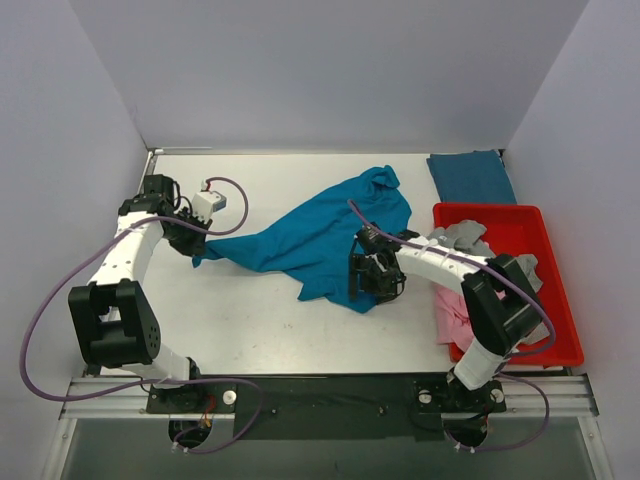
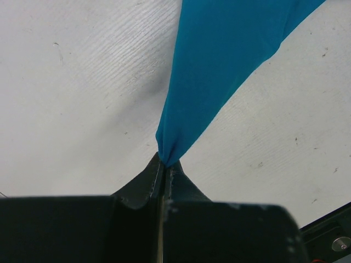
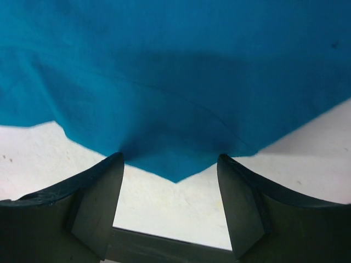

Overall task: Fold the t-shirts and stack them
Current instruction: Flatten out the tshirt

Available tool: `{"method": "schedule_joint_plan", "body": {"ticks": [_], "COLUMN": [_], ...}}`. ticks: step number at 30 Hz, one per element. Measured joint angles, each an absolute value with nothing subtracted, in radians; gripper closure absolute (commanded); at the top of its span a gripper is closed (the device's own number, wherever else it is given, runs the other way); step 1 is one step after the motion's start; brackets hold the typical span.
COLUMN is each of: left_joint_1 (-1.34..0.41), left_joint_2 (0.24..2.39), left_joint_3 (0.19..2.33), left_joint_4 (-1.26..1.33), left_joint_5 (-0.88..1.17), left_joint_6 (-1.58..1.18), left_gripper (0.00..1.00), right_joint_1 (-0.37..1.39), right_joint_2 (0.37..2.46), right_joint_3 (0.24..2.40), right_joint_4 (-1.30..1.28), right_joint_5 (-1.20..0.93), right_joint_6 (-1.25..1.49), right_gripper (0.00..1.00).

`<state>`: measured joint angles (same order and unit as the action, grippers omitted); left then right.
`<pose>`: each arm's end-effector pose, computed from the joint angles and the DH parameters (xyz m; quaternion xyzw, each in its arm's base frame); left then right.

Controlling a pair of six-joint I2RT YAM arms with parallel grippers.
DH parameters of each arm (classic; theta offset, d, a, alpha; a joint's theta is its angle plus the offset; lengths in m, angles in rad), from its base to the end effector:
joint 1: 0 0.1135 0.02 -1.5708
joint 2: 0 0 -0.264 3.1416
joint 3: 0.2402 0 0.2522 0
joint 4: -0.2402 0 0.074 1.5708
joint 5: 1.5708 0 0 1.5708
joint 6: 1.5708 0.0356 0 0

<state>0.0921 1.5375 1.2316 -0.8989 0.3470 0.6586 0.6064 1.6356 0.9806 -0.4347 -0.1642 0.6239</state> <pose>0.3012 0.0157 0.2604 0.3009 0.9212 -0.0922 0.2290 0.2583 0.1862 0.1786 -0.0111 0.9681 0.2021 0.1479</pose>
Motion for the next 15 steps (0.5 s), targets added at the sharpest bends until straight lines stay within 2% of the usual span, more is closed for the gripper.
{"method": "schedule_joint_plan", "body": {"ticks": [1,2,3,6,10,15], "left_joint_1": [0.092,0.092,0.092,0.092,0.092,0.089], "left_joint_2": [1.538,1.538,1.538,1.538,1.538,1.538], "left_joint_3": [1.232,1.232,1.232,1.232,1.246,1.300], "left_joint_4": [-0.899,-0.899,-0.899,-0.900,-0.903,-0.905], "left_joint_5": [0.346,0.344,0.342,0.334,0.312,0.305], "left_joint_6": [0.659,0.659,0.659,0.658,0.657,0.658], "left_gripper": [1.00,1.00,1.00,1.00,1.00,1.00], "right_joint_1": [0.609,0.609,0.609,0.609,0.579,0.479], "right_joint_2": [1.658,1.681,1.702,1.721,1.670,1.483], "right_joint_3": [0.983,0.986,0.989,0.995,0.975,1.021], "right_joint_4": [-0.417,-0.403,-0.392,-0.385,-0.388,-0.462], "right_joint_5": [-0.170,-0.178,-0.186,-0.190,-0.180,-0.171], "right_joint_6": [0.633,0.642,0.648,0.664,0.676,0.628], "right_gripper": [0.54,0.61,0.76,0.99,1.00,1.00]}}
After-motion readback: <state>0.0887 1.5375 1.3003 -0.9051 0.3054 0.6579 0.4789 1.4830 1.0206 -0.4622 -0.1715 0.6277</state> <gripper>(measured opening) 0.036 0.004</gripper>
